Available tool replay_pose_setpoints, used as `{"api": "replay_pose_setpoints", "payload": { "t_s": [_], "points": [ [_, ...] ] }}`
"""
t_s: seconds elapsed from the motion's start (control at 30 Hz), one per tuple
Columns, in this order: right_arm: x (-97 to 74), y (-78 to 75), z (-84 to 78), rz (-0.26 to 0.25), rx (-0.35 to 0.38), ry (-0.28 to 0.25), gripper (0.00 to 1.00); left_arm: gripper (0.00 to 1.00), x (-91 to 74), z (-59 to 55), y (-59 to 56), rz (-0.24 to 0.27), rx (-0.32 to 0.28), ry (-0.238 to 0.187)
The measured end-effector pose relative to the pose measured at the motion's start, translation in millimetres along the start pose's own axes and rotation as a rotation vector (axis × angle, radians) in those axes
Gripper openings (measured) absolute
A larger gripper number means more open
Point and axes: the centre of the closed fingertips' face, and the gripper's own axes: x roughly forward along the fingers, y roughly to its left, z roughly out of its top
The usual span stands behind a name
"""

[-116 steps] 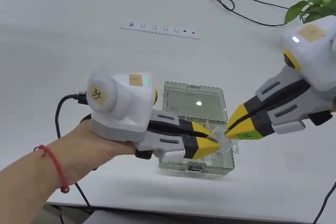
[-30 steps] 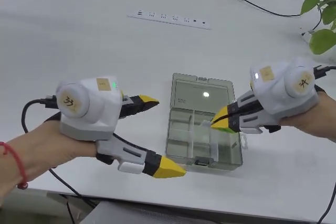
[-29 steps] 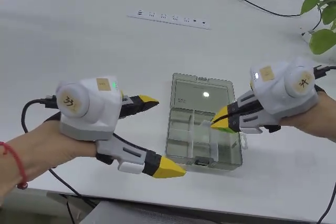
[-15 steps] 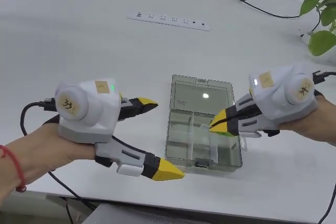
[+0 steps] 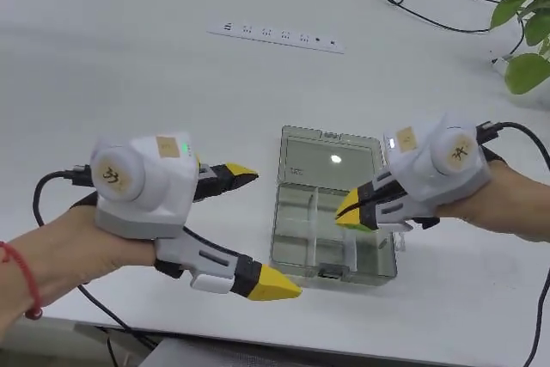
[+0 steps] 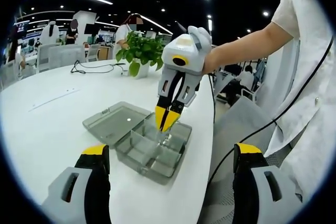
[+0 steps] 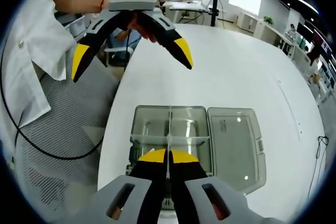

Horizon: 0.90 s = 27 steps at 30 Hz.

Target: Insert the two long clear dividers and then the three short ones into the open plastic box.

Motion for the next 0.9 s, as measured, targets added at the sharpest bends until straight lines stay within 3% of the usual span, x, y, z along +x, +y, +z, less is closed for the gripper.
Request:
{"api": "replay_pose_setpoints", "payload": {
  "t_s": [0.37,0.9],
  "points": [
    [15.9,0.2,-10.6,0.003,-0.041,0.085,0.03,1.0,-3.3,-2.3,2.5,0.008,-0.008,-0.002],
    [17.3,1.9,-11.0,-0.006,-0.045,0.105,0.03,1.0,-2.6,-1.9,2.5,0.008,-0.006,-0.004]
  ]
}}
